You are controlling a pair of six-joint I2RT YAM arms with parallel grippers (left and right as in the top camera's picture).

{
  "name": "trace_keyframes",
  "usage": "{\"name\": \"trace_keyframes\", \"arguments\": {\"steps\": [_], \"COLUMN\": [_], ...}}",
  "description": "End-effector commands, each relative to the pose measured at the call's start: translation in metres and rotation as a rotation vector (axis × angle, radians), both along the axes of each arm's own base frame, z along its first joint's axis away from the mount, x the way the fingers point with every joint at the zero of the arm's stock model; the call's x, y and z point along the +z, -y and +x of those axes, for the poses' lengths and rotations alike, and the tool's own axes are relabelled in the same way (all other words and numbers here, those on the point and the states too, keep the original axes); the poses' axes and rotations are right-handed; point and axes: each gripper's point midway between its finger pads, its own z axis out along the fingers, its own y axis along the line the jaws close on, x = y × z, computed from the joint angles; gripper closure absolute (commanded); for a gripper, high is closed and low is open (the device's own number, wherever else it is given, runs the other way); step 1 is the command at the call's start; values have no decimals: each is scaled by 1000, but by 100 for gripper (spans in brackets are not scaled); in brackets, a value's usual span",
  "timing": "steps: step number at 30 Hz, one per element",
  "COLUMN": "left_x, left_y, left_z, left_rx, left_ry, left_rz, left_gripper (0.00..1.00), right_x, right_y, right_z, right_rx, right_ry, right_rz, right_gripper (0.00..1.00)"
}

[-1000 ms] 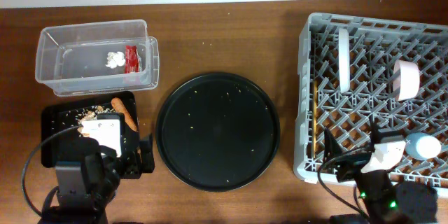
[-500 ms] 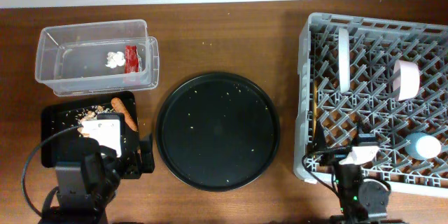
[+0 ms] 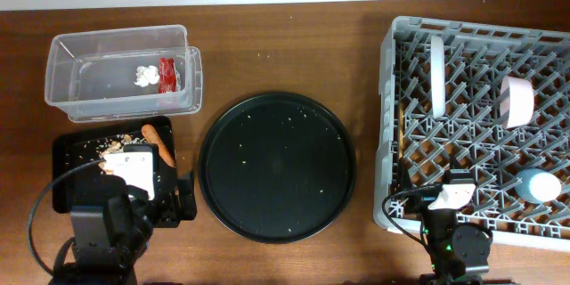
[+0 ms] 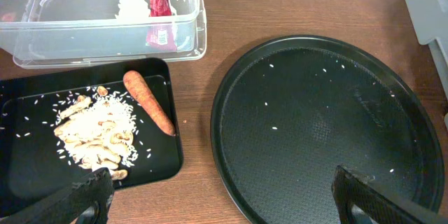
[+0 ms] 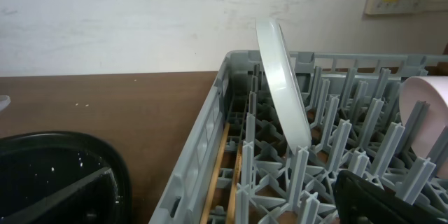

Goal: Sort waste into correct bins and load items into the dishwasher rack

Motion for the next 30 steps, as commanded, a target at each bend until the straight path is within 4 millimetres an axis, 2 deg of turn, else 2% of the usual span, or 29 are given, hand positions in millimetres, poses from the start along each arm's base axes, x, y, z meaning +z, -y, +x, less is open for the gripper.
{"name": "trace_keyframes", "arguments": {"steps": [1, 11, 16, 19, 22, 24, 27, 30], "left_x": [0, 0, 2, -13, -27, -34, -36, -33], "left_y": [-1, -1, -2, -3, -2, -1, -1, 9], "left_z": [0, -1, -20, -27, -18, -4, 13, 23], "left_rx": [14, 14, 11, -11, -35, -32, -31, -95], "left_ry": [4, 4, 48, 137, 250, 364, 530, 703], "left_rz": [-8, -8, -7, 21, 56, 52, 54, 88], "left_gripper": [1, 1, 1, 1, 1, 1, 1, 1], "right_x": [-2, -2, -2, -2, -2, -2, -2, -2], "right_y": [4, 4, 4, 4, 4, 4, 4, 4], "right_z": [0, 0, 0, 0, 0, 0, 0, 0], "right_rx": [-18, -18, -18, -18, -18, -18, -18, -18], "right_ry": [0, 0, 0, 0, 0, 0, 0, 0], "right_rz": [-8, -8, -8, -8, -8, -8, -8, -8], "right_gripper": [2, 2, 2, 1, 2, 2, 2, 2]}}
